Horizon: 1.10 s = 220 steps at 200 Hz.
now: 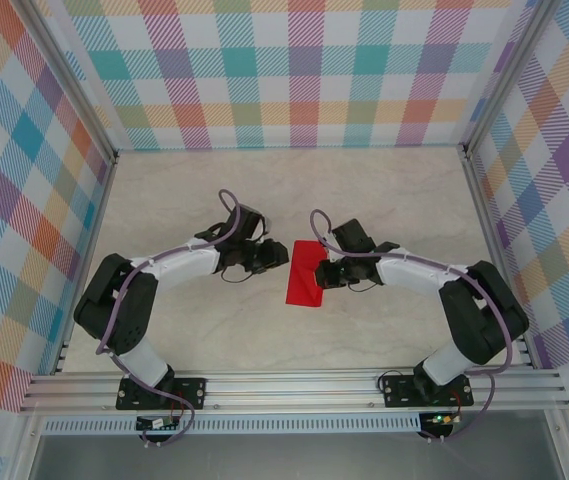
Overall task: Fold a paper plane with a square sheet of paper (pick it up from the middle)
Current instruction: Fold the triangle a second time at the center of the table.
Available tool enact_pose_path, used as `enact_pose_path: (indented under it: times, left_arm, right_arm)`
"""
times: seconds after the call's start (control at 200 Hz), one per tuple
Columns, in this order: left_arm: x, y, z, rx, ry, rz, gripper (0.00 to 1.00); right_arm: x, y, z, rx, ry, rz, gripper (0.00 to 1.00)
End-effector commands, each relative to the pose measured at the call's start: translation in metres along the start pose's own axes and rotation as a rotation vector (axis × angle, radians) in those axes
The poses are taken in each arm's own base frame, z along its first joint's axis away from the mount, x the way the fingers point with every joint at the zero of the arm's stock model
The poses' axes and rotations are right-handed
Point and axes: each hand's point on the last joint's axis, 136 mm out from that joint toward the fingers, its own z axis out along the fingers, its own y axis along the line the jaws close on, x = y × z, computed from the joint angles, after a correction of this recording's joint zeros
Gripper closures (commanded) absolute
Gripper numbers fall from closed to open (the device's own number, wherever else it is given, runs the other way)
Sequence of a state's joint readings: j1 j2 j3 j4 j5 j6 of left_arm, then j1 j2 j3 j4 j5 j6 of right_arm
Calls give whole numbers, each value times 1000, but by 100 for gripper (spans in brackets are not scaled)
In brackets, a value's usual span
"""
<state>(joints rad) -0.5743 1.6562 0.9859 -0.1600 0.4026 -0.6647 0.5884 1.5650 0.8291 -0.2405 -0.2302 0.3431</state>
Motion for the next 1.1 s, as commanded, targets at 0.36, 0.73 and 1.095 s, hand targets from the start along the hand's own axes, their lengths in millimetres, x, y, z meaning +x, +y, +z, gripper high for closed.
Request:
enact_pose_path:
  times: [0.36,0.73,1.095]
  left_arm:
    - [20,-14,17,39,54,39,74]
    - [23,-16,27,44,63,26,76]
    - [24,-15,35,51,68,5,76]
  right_arm:
    - [-8,-10,11,-10,59,-43,93]
    - [-8,-17,15,12,83,-50,92]
    - [-10,-22,18,20,83,-50,91]
